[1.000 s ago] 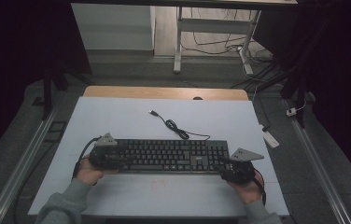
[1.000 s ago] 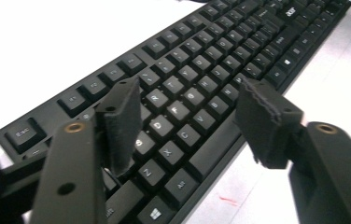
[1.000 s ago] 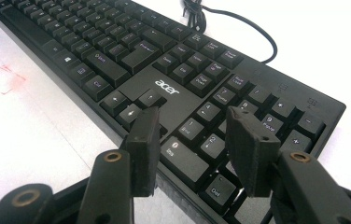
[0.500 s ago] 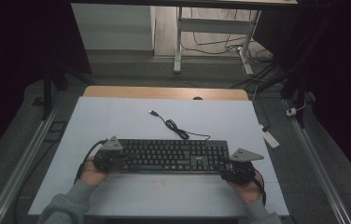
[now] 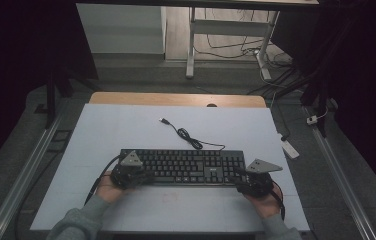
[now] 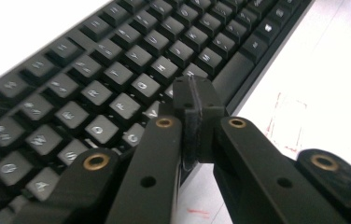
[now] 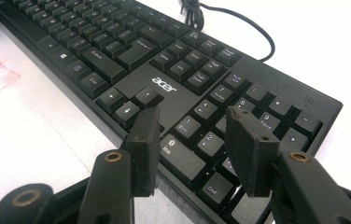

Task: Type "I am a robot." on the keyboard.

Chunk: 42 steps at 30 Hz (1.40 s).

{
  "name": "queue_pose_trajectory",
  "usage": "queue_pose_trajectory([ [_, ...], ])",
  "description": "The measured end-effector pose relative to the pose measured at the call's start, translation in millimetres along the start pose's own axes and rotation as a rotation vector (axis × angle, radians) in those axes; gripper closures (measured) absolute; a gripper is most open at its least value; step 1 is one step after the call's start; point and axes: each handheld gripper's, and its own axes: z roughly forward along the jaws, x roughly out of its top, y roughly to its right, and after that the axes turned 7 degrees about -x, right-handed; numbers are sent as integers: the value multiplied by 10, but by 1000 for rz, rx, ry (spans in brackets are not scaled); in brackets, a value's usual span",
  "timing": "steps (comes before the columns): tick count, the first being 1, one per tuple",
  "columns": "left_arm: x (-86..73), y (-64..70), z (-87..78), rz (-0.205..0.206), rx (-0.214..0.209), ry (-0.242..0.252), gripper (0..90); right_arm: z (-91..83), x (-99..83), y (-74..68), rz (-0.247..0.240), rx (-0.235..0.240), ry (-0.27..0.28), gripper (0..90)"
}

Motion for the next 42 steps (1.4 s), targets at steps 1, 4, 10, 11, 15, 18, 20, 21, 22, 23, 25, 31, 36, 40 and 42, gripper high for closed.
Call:
queue_pose_trajectory([
  [1,3,5,21,3,-3,-2,890,1,-1,0,1,0,-2,555],
  [4,12,17,53,8,-5,-11,890,1,-2,-2,0,0,-2,555],
  [10,15,28,78,16,-4,-23,890,4,-5,2,3,1,-1,555],
  [11,15,28,79,16,-3,-23,890,3,-5,3,5,1,0,555],
  [15,12,27,86,14,2,-23,889,2,-6,4,5,0,0,556],
  [18,6,30,109,18,5,-32,887,7,-7,2,3,2,0,555],
  [20,-1,42,133,22,6,-37,889,6,-7,3,3,1,0,555],
  [21,-8,53,147,33,11,-38,890,4,-6,4,3,-1,0,555],
  [22,-6,54,148,33,12,-38,890,3,-6,5,3,-2,0,555],
  [23,-6,54,147,31,13,-38,890,4,-7,5,5,0,1,556],
  [25,-5,53,141,35,19,-40,891,4,-8,5,4,0,1,556],
  [31,23,67,21,43,36,35,889,0,-5,3,1,-2,0,555],
  [36,28,44,-54,28,37,68,790,3,-9,13,3,-1,-2,555],
  [40,23,19,-103,6,32,86,667,0,-9,11,2,-3,1,555],
  [42,22,8,-129,-4,36,95,592,0,-10,13,3,-4,2,555],
])
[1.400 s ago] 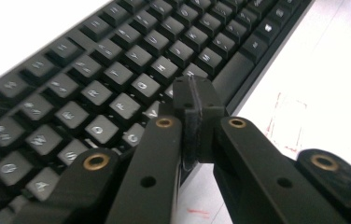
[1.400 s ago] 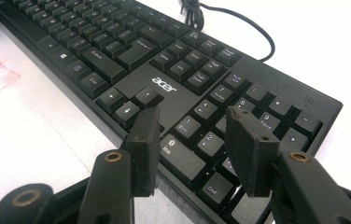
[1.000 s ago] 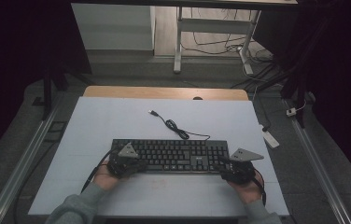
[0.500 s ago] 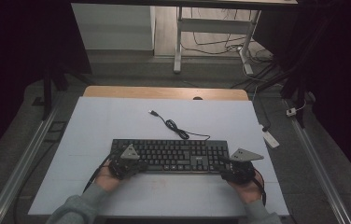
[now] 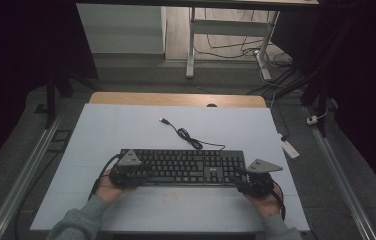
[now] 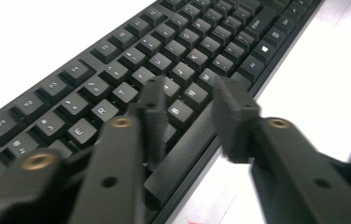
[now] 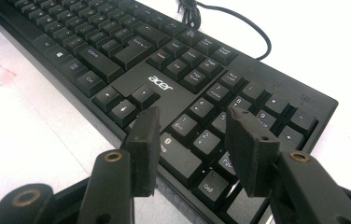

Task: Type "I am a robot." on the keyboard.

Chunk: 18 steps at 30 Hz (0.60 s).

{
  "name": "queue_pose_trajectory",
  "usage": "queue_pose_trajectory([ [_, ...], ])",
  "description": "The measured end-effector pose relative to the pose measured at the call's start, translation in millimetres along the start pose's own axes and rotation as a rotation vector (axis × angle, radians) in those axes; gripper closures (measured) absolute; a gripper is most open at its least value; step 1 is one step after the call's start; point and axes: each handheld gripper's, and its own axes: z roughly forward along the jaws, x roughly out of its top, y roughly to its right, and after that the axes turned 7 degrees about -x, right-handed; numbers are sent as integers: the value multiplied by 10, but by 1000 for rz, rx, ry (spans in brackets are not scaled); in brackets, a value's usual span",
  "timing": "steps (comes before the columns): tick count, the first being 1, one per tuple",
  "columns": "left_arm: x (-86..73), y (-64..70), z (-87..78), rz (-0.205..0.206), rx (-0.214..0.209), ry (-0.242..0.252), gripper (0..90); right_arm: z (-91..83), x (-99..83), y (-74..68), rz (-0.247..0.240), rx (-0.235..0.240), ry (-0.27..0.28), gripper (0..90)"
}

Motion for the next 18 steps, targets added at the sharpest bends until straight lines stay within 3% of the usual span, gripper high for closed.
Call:
queue_pose_trajectory([
  [6,5,-25,-39,-27,11,13,463,5,-6,10,0,0,2,554],
  [18,22,-70,-126,-58,21,39,396,10,-7,8,-1,-1,-3,553],
])
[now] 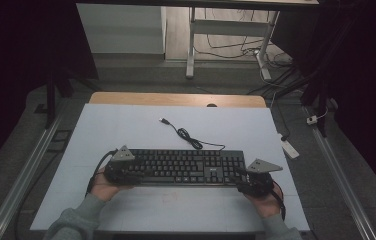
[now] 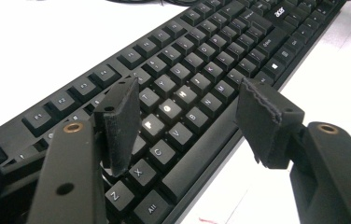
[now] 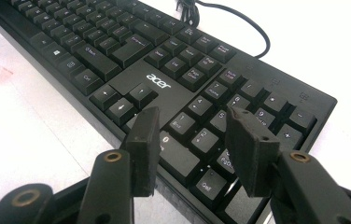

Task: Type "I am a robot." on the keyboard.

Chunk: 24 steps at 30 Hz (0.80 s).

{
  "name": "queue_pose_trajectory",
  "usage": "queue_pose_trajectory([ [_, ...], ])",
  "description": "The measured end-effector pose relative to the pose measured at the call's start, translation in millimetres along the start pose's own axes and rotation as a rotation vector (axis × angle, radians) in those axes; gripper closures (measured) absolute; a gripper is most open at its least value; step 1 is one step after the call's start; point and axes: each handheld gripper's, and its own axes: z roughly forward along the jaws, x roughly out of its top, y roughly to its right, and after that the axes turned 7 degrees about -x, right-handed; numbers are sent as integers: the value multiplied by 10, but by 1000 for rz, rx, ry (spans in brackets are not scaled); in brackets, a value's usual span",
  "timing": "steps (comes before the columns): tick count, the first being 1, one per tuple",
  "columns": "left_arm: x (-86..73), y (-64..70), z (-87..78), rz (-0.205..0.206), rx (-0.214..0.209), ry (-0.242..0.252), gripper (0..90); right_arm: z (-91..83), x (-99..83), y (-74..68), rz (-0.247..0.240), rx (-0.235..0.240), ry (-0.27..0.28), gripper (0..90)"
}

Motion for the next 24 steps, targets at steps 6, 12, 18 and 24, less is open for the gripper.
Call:
queue_pose_trajectory([
  [6,9,-22,-33,-8,7,4,376,0,-1,1,3,0,-1,553],
  [12,16,-72,-105,-19,21,24,372,2,-2,2,2,0,-1,553],
  [18,15,-126,-186,-33,42,43,386,1,1,0,-3,0,-6,553],
  [24,0,-183,-233,-43,77,36,436,3,-2,4,0,-3,-5,553],
])
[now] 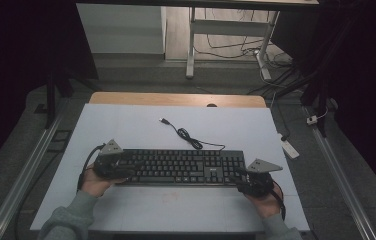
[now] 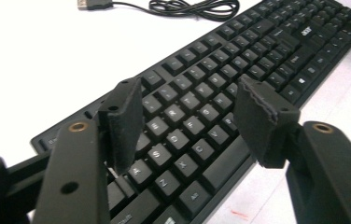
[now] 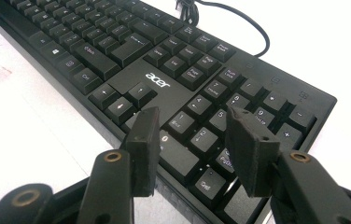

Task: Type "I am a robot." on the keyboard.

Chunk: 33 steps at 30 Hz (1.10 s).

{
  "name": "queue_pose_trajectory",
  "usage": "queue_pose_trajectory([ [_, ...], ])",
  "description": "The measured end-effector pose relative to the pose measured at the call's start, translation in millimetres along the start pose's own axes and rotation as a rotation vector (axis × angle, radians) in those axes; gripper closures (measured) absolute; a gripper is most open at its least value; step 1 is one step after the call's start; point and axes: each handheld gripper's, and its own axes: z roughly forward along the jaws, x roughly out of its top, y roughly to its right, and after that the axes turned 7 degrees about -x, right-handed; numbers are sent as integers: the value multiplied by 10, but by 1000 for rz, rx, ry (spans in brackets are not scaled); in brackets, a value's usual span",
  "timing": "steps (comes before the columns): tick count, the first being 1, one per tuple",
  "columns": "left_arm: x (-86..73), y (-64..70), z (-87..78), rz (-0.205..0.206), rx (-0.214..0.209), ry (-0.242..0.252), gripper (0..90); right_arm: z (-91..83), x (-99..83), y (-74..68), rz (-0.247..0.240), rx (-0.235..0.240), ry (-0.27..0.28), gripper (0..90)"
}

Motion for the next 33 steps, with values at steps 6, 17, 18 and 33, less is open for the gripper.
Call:
queue_pose_trajectory([
  [6,-19,-50,-20,-3,26,-17,489,0,0,0,1,1,2,553],
  [17,-77,-133,5,0,55,-69,683,0,-1,3,1,0,2,553],
  [18,-83,-139,7,1,56,-72,708,0,-2,3,0,0,2,553],
  [33,-161,-195,115,3,68,-152,889,-1,0,1,-8,-5,-5,553],
])
